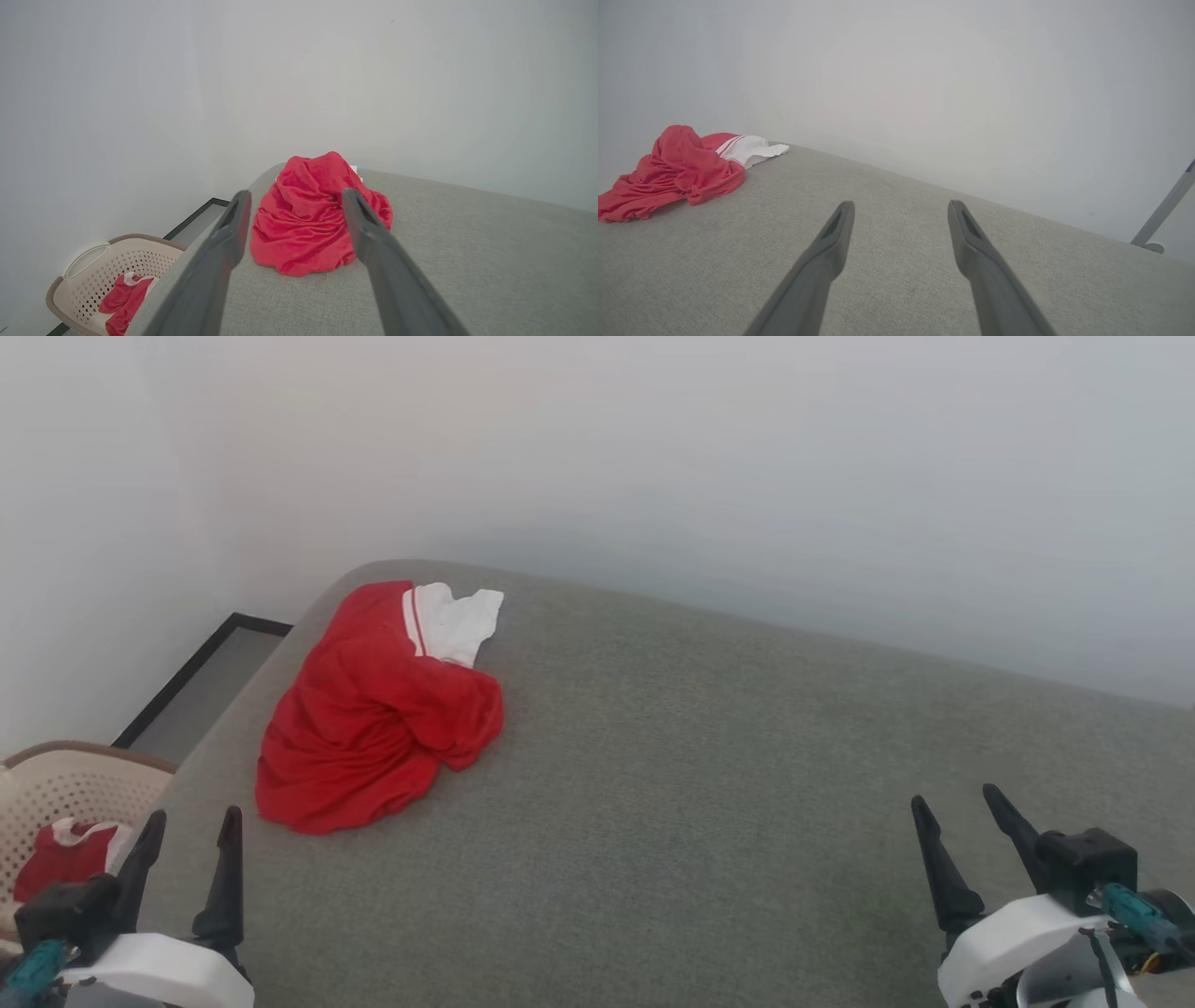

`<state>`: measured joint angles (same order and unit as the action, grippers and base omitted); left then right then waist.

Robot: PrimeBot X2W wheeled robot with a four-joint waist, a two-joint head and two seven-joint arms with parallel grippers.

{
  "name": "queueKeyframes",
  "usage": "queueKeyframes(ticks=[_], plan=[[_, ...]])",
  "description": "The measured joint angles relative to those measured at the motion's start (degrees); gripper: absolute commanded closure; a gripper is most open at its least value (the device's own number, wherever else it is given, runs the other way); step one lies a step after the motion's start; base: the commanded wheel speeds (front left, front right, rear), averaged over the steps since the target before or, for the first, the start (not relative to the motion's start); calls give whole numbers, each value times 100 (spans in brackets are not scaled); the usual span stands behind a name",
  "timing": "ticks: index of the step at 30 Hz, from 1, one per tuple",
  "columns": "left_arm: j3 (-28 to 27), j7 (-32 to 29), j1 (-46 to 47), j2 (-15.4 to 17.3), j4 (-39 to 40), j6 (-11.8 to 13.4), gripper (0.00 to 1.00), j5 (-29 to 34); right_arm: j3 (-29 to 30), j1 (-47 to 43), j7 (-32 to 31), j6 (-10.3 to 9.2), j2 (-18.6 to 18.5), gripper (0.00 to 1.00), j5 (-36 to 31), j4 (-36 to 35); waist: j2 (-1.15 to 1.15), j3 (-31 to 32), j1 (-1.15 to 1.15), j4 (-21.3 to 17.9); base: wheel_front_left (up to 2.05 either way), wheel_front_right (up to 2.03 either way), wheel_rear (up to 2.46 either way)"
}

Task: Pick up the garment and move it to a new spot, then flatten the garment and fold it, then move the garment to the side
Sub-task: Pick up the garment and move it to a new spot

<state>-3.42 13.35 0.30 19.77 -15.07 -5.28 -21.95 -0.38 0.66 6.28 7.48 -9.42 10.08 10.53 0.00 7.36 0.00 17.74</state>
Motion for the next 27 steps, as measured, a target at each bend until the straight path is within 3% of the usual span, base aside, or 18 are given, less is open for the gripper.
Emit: queueKeyframes(ticks=[13,27], plan=[[59,-247,575,132,-267,-42,0,-287,-23,143,-26,0,-186,0,-19,-96,0,-278,0,-127,0,0,0],[339,-485,2828,588,-2098,-182,0,-704,54,630,-508,1,-510,0,-220,-964,0,-1435,0,-578,0,0,0]])
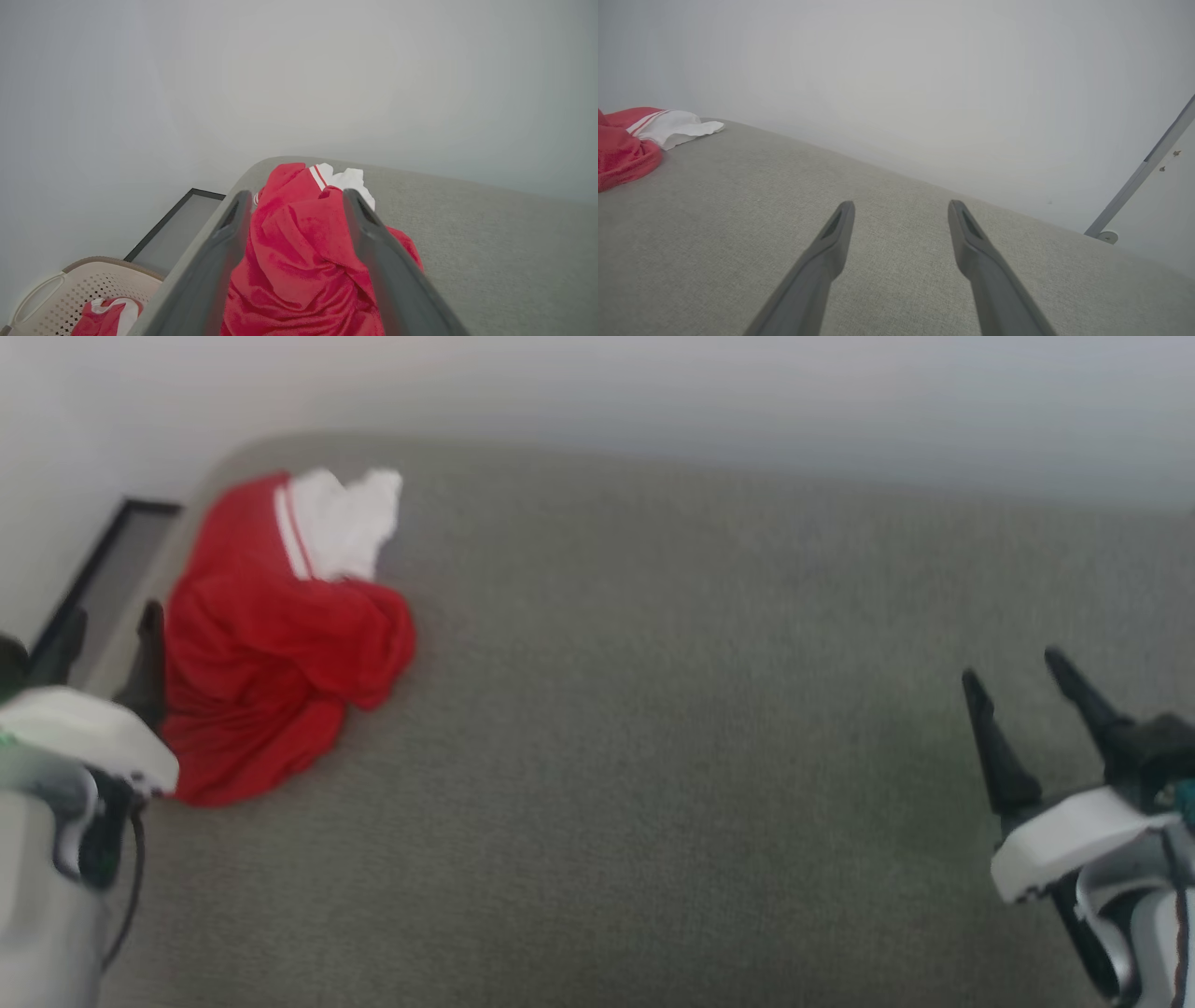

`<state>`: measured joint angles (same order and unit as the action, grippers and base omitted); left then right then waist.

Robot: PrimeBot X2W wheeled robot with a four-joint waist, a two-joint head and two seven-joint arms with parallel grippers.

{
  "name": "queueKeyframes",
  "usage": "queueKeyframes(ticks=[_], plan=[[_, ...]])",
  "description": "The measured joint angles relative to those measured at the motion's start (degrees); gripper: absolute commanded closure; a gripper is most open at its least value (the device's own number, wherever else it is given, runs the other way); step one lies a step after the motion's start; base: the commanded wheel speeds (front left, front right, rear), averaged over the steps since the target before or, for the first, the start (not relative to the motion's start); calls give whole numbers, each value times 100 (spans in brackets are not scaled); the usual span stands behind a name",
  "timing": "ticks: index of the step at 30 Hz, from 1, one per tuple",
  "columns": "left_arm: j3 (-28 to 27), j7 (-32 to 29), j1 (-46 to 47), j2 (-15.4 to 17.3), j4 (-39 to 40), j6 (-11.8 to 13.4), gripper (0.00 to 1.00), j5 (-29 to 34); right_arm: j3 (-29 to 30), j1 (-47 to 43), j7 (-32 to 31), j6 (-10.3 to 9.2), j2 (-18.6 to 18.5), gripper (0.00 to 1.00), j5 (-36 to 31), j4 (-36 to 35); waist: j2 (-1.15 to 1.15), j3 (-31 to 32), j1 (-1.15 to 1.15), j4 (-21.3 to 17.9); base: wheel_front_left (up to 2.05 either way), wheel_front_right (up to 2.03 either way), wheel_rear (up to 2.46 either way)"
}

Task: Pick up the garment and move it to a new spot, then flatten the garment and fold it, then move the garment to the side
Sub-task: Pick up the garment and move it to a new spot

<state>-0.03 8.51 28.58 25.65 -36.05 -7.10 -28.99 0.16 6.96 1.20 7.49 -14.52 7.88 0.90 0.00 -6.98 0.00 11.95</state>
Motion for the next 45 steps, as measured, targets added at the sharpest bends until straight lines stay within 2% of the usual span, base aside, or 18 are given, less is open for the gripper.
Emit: queueKeyframes(ticks=[7,9,16,24,30,31,32,39,45], plan=[[258,-343,1066,126,-1191,-24,0,-146,-8,366,-174,0,-165,0,-74,-376,0,-837,0,-219,0,0,0],[301,-713,1517,136,-1789,-24,0,-286,3,509,-241,0,-202,0,-104,-523,0,-1174,0,-302,0,0,0],[423,-1781,2349,121,-2905,-23,0,-396,68,698,-403,-1,-334,0,-147,-861,0,-1850,0,-443,0,0,0],[636,-2454,2928,176,-3348,-22,0,-361,78,761,-526,0,-378,0,-202,-1070,-1,-2290,0,-525,0,0,0],[667,-2465,2976,136,-3440,-22,0,-382,76,764,-576,0,-356,0,-243,-1174,-1,-2283,0,-551,0,0,0],[679,-2393,2975,134,-3461,-22,54,-385,79,765,-577,0,-350,0,-244,-1178,-1,-2273,0,-549,0,0,0],[670,-2340,2975,126,-3481,-22,100,-414,92,766,-579,0,-348,0,-252,-1178,0,-2262,0,-542,0,0,0],[833,-1844,3012,155,-3462,-32,100,-364,165,764,-500,0,-302,0,-267,-1031,0,-2029,0,-480,0,0,0],[1158,-1469,3131,481,-3051,-31,100,-271,198,646,-335,0,-160,0,-272,-810,0,-1604,0,-418,0,0,0]])
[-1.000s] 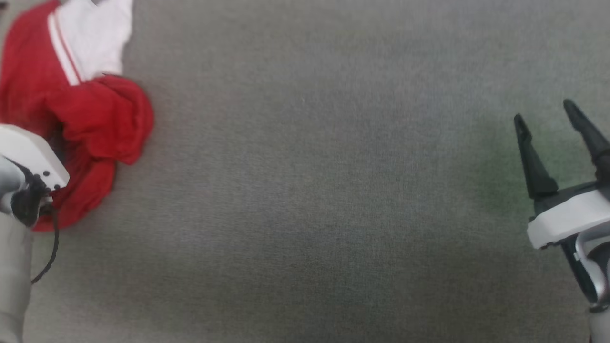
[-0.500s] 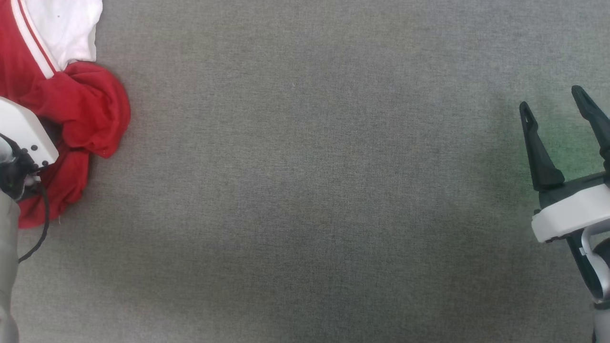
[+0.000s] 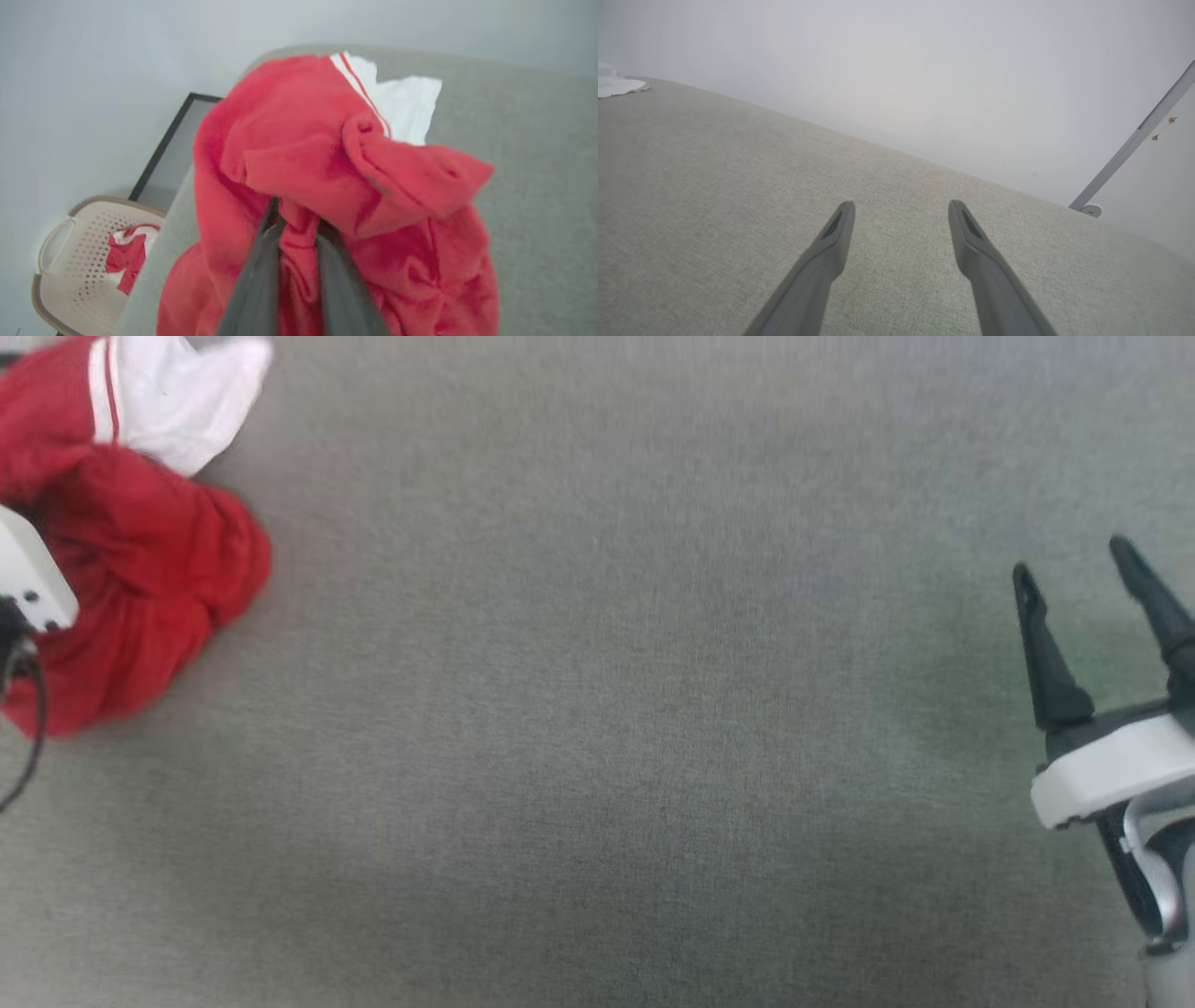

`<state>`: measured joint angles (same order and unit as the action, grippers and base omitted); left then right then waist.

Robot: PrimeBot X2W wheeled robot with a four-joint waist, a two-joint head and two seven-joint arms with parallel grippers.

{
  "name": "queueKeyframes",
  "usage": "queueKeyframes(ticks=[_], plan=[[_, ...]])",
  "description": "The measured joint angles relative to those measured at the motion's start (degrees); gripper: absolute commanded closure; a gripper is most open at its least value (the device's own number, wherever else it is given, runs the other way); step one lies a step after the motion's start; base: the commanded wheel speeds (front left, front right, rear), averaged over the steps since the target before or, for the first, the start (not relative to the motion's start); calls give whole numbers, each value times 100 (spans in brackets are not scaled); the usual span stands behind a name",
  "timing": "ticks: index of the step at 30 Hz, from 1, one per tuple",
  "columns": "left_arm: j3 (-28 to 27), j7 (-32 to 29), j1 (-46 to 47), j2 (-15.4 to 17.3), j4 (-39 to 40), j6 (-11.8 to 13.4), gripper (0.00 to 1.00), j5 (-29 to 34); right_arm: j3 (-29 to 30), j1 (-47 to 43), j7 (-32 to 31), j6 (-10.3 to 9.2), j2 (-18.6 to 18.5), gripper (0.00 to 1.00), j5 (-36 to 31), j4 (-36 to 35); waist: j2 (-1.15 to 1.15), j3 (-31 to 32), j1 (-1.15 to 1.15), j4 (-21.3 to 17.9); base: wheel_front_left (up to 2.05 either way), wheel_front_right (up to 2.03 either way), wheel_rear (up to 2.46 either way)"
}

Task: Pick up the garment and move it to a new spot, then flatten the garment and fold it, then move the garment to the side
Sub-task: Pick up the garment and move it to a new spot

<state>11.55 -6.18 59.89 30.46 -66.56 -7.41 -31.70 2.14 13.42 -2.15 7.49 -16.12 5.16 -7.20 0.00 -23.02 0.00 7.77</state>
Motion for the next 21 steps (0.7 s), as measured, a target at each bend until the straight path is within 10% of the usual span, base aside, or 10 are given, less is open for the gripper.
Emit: queueKeyframes(ticks=[21], plan=[[1081,-738,182,918,2535,0,100,-253,187,-541,367,0,474,0,31,509,0,1659,0,269,0,0,0]])
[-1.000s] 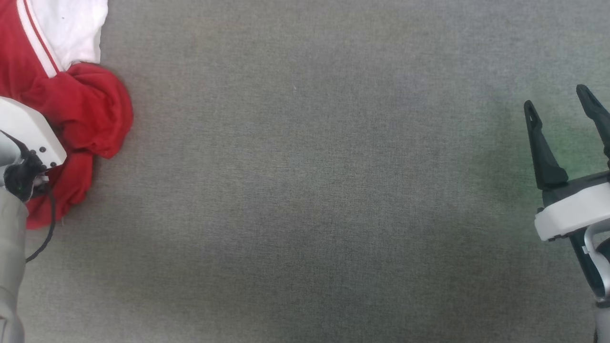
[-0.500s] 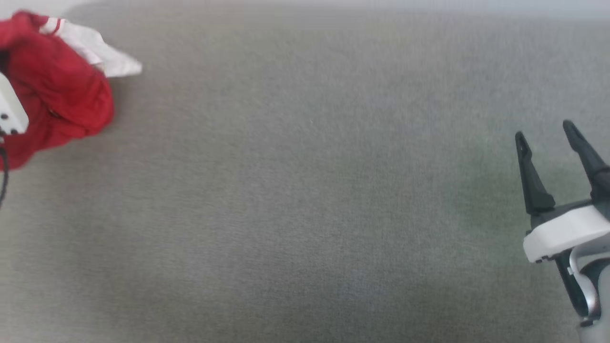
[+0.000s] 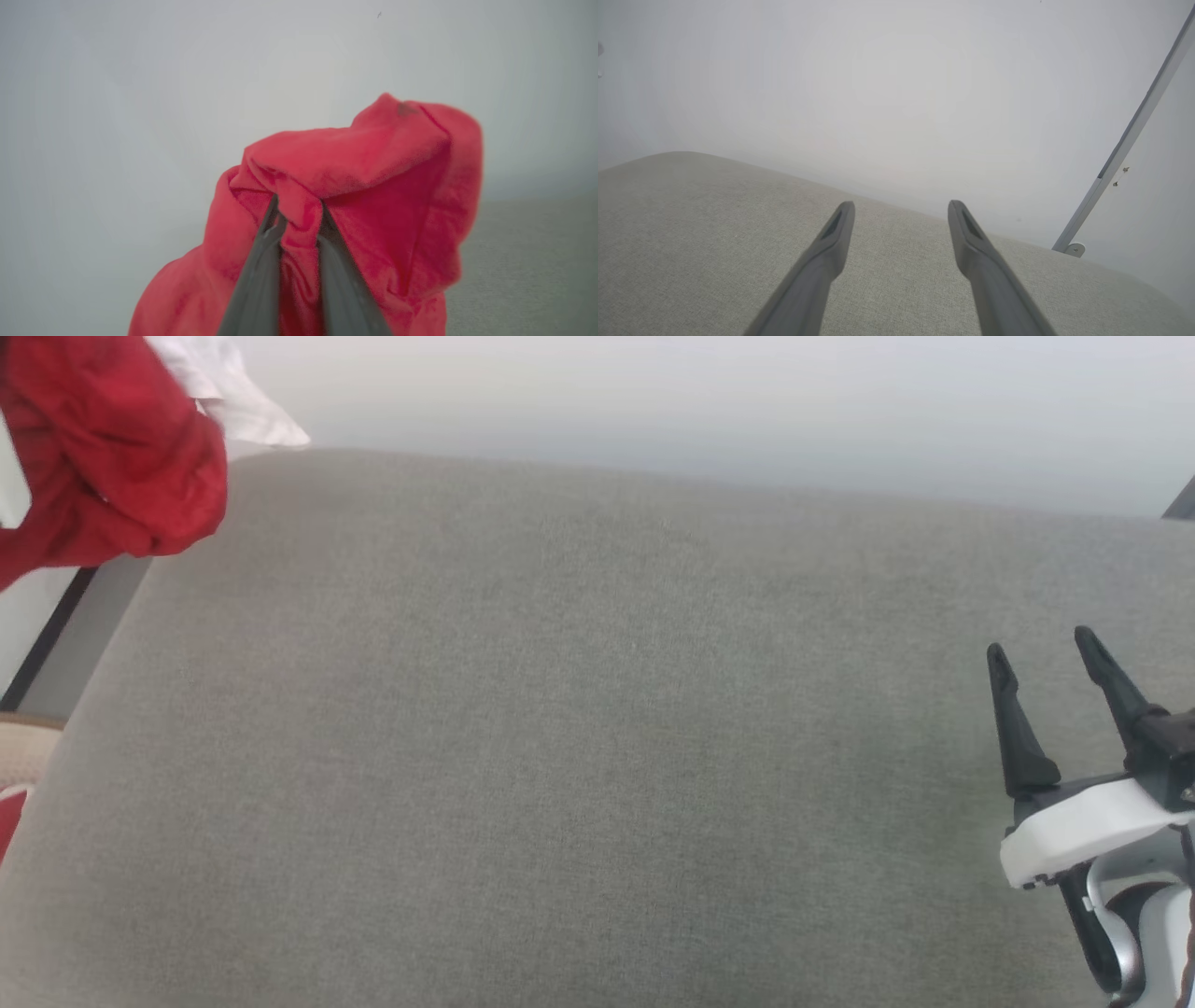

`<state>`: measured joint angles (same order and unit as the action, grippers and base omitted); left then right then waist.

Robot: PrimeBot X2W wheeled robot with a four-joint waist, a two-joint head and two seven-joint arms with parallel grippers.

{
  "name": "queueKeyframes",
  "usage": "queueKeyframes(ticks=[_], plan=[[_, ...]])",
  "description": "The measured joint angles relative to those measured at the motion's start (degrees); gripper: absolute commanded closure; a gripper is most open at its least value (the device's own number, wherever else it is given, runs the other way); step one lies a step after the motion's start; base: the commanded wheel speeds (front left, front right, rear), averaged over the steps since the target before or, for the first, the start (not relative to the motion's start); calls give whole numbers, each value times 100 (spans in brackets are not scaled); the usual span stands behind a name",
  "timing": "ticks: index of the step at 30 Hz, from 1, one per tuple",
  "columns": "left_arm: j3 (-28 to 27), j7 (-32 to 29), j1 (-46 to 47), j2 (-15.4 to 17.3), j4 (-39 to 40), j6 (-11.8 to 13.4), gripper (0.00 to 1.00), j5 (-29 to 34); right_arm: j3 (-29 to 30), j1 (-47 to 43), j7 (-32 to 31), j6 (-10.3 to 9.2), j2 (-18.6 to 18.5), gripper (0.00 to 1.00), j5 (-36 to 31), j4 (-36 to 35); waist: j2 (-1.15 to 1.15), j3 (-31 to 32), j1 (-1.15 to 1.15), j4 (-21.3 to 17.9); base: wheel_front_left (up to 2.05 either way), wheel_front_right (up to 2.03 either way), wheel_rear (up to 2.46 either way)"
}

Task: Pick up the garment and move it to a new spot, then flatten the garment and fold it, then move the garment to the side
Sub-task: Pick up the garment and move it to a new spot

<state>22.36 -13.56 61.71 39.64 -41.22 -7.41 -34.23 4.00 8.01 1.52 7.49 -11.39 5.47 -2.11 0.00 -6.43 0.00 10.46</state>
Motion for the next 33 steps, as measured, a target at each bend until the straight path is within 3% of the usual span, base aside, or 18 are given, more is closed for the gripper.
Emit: queueKeyframes(ticks=[10,22,33], plan=[[68,-776,-427,124,1529,231,100,-183,108,-52,99,0,83,0,-31,56,0,270,0,-354,0,0,0],[209,-1694,-1078,96,3628,891,100,-439,508,48,210,0,170,0,-85,102,0,207,0,-1452,0,0,0],[837,-2096,-1368,-565,4343,1160,100,-466,762,45,465,0,399,0,-92,363,0,-151,0,-2402,0,0,0]])
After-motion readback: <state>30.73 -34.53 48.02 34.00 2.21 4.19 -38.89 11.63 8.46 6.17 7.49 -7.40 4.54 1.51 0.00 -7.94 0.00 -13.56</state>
